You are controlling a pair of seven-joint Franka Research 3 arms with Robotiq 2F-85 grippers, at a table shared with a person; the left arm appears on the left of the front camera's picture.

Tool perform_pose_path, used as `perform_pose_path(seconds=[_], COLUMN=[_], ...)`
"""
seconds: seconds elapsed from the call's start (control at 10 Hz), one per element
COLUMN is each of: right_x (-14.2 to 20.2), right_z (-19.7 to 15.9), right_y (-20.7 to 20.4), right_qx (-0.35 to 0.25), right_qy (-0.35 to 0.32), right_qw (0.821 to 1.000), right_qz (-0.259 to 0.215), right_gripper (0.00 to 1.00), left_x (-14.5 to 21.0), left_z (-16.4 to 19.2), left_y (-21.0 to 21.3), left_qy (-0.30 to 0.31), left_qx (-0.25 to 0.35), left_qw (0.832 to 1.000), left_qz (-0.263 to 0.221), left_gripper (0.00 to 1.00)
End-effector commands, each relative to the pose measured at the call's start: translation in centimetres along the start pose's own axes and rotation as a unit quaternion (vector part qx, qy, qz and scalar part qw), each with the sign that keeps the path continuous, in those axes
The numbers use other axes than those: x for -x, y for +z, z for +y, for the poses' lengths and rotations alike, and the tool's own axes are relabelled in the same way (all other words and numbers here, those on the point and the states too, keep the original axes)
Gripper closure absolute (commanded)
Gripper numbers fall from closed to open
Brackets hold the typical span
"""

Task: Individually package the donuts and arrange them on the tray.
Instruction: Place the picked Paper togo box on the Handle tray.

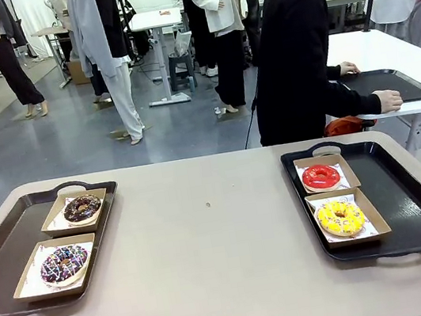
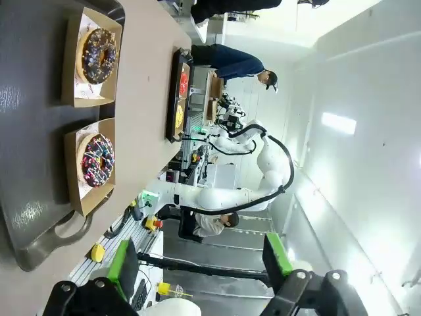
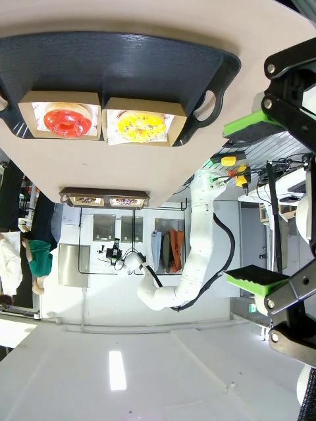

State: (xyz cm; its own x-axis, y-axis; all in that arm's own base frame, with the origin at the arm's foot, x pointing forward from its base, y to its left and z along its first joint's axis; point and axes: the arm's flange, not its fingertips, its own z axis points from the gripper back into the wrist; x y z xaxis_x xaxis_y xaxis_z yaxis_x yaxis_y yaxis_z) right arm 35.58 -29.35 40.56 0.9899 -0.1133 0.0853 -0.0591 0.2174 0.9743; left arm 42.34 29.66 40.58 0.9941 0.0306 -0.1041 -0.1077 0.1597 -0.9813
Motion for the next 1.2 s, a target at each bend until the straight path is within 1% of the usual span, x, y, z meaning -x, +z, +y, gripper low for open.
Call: perform_pose_path(seconds=[0.0,0.2,0.3,1.1], right_x=[-0.1,-0.1,-0.1,-0.1], right_z=[0.3,0.3,0.3,0.3], right_y=[-0.1,-0.1,-0.1,-0.1], right_qx=[0.002,0.002,0.002,0.002], right_qy=[-0.003,-0.003,-0.003,-0.003], right_qw=[1.000,1.000,1.000,1.000], right_qz=[-0.002,-0.002,-0.002,-0.002], right_gripper=[0.00,0.00,0.00,0.00], left_x=[1.1,0.8,0.4,0.4], left_z=[-0.2,-0.7,-0.3,-0.3], left_y=[-0.7,-1.6,0.0,0.0], left_qy=[-0.010,-0.011,0.001,0.001], left_qx=[-0.019,-0.055,-0.011,-0.011], left_qw=[1.000,0.998,1.000,1.000], left_qz=[-0.002,0.014,0.002,0.002], left_gripper=[0.00,0.00,0.00,0.00])
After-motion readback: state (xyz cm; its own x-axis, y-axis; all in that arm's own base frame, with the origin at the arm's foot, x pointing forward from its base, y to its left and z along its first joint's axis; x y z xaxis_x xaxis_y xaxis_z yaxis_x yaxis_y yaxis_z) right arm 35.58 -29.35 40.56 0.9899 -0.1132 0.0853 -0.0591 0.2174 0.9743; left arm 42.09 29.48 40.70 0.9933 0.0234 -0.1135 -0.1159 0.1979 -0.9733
